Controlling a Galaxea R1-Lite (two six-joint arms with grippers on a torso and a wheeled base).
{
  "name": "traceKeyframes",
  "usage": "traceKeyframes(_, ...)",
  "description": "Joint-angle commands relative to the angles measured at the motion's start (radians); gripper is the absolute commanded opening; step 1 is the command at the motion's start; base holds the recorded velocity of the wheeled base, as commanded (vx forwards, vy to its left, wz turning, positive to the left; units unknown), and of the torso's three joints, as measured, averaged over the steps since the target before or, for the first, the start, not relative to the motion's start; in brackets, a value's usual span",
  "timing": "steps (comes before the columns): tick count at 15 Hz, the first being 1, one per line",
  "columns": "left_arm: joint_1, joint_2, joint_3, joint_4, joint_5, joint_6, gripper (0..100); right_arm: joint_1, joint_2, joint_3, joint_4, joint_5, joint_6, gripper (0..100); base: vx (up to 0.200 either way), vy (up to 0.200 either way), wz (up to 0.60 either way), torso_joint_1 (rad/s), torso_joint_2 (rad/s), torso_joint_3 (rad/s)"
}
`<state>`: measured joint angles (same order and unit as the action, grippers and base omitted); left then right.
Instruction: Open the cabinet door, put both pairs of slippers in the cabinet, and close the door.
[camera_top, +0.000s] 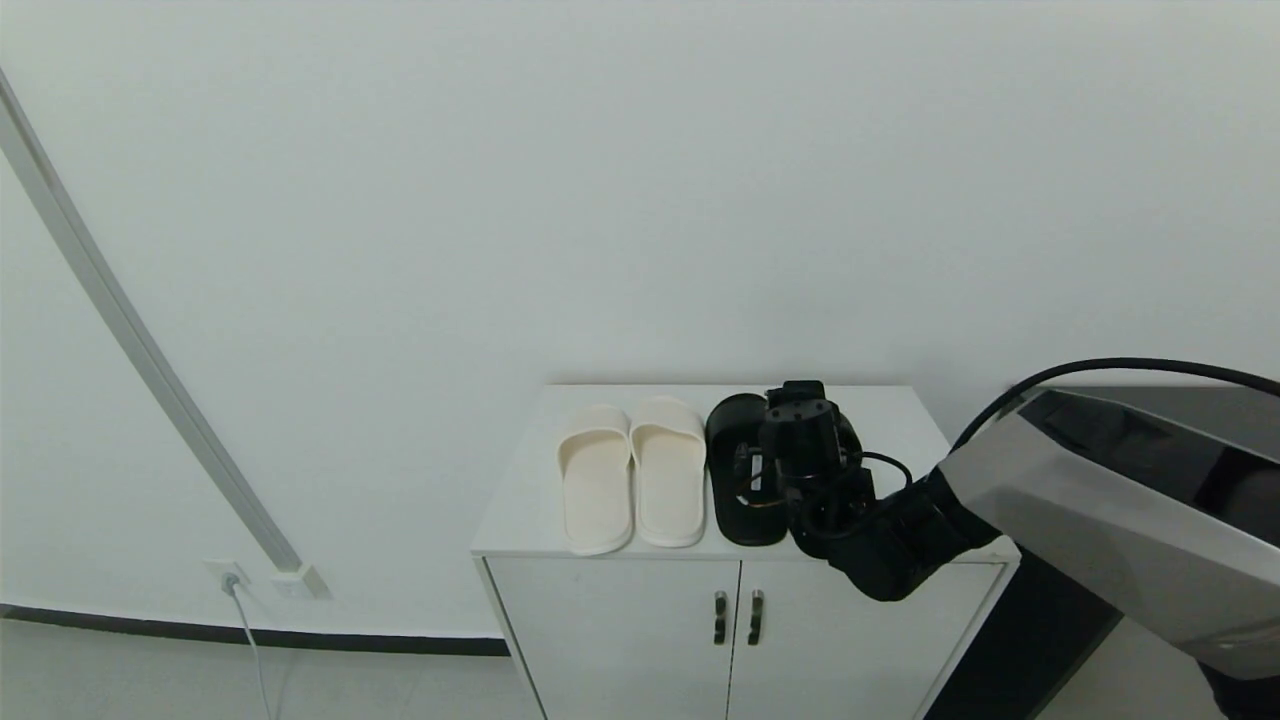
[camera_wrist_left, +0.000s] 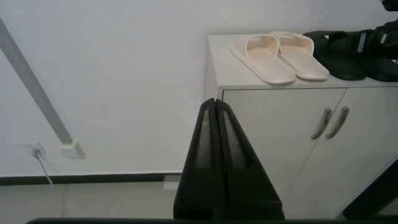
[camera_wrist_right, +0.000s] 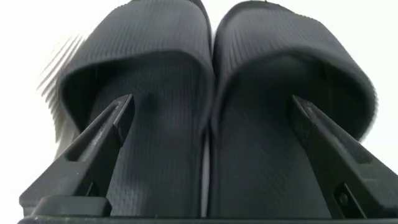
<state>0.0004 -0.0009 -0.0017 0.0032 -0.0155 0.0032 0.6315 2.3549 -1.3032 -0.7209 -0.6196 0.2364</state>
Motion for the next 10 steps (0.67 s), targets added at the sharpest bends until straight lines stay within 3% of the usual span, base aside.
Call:
traceKeyframes(1, 0.001, 0.001, 0.0, 0.0, 0.0, 0.0, 0, -0.013, 0.04, -0.044, 0.001, 0.001, -0.003, 100, 0.0, 0.0, 0.0, 0.0, 0.0, 0.0)
traceKeyframes(9, 0.001, 0.001, 0.0, 0.0, 0.0, -0.003, 0, -0.046, 0.121, -0.143, -0.035, 0.027, -0.046, 100, 0.0, 0.0, 0.0, 0.0, 0.0, 0.0)
traceKeyframes(10, 0.001, 0.001, 0.0, 0.0, 0.0, -0.003, 0, -0.05, 0.121, -0.148, -0.037, 0.027, -0.045, 0, 0.0, 0.0, 0.0, 0.0, 0.0, 0.0)
